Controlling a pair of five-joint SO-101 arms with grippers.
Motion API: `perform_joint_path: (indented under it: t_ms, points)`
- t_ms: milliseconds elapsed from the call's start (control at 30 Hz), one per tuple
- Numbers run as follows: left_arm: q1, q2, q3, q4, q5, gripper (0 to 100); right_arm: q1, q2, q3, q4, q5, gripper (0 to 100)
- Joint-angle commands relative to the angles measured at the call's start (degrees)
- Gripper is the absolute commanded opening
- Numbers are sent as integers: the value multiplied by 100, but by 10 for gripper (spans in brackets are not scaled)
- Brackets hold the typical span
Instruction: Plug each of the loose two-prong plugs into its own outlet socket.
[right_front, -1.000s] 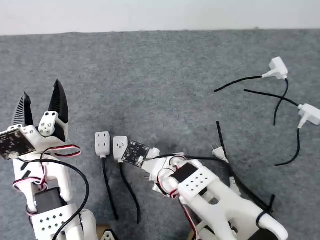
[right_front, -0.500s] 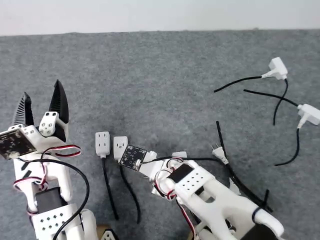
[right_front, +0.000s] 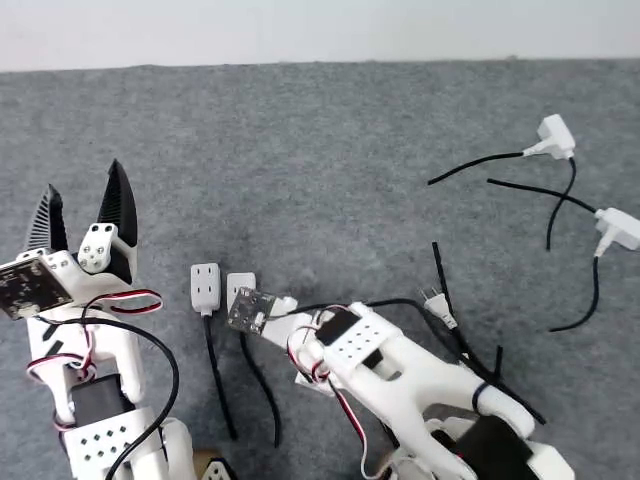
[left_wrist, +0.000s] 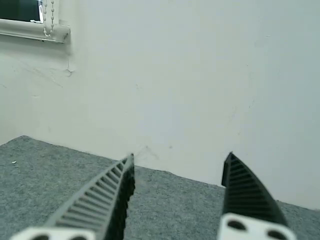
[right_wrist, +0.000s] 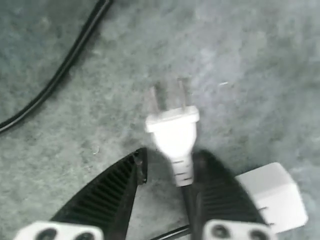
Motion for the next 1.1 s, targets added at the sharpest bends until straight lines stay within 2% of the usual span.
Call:
perform_joint_path:
  t_ms: [0,400,567,800,1067]
  points:
    - [0,-44,-48,-167,-62,276,-66,259,-325,92,-26,15]
    - [18,-35,-48,-158,-53,276,-66,330,-369,163,-26,9]
    - [352,-70,110,-176,-193,276,48,75,-360,189,18,9]
    - [897,-70,286,-167,-492,276,760,-1288,-897,1209,334,9]
    - [1565,-44,470,-141,-747,276,743,-1903,-1864,2018,325,9]
